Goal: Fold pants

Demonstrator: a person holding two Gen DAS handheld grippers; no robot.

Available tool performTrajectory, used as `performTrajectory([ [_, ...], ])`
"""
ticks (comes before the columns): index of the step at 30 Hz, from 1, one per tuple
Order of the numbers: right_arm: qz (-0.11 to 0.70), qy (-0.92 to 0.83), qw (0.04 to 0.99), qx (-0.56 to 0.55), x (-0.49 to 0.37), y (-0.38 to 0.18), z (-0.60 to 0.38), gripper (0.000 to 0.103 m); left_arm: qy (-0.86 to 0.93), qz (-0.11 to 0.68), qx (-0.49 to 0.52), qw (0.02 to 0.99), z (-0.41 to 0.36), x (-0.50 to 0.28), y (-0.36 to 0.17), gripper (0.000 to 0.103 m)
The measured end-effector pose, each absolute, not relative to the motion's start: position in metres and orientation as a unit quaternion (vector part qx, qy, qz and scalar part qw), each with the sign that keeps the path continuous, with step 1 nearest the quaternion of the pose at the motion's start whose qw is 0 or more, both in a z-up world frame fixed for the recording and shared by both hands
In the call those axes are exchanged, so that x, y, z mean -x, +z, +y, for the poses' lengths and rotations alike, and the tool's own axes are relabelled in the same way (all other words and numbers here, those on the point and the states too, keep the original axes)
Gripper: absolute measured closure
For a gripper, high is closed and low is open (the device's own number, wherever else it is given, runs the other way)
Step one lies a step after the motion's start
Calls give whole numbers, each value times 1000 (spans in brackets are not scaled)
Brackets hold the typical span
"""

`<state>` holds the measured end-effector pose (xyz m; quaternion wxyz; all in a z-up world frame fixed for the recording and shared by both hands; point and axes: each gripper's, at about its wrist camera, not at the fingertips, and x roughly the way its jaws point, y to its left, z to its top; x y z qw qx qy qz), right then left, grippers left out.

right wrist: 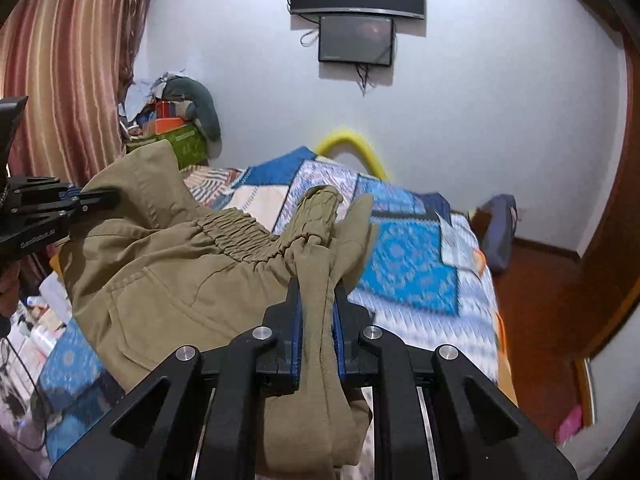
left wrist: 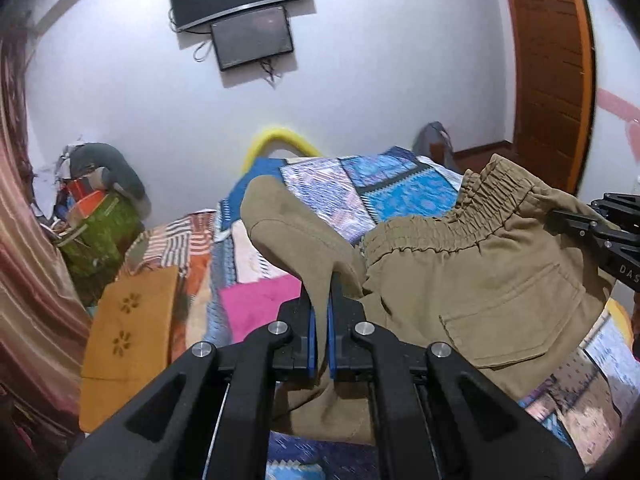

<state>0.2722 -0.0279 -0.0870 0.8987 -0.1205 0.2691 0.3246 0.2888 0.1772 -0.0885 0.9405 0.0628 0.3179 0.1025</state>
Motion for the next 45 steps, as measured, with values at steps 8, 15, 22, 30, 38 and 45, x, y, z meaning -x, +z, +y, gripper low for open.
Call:
performTrajectory([
  [8,255,333,898,132,-313,-99,29,93,145,318,-56,935,234,-343,-96,100],
  [15,242,338,898,143,-348,-109,72,93,171,316,-71,931,267,-380,-117,100],
  [22,230,334,902,151,-362,-133,105,93,199,312,-76,926,303,-409,-149,100],
  [30,337,347,858,174,-374,-202,128,93,200,411,-22,889,347,-427,-247,100],
  [38,447,347,807,170,-376,-236,119,91,199,501,1,842,367,-413,-312,96],
  [45,468,333,798,180,-368,-239,109,76,201,542,0,816,372,-397,-335,92],
])
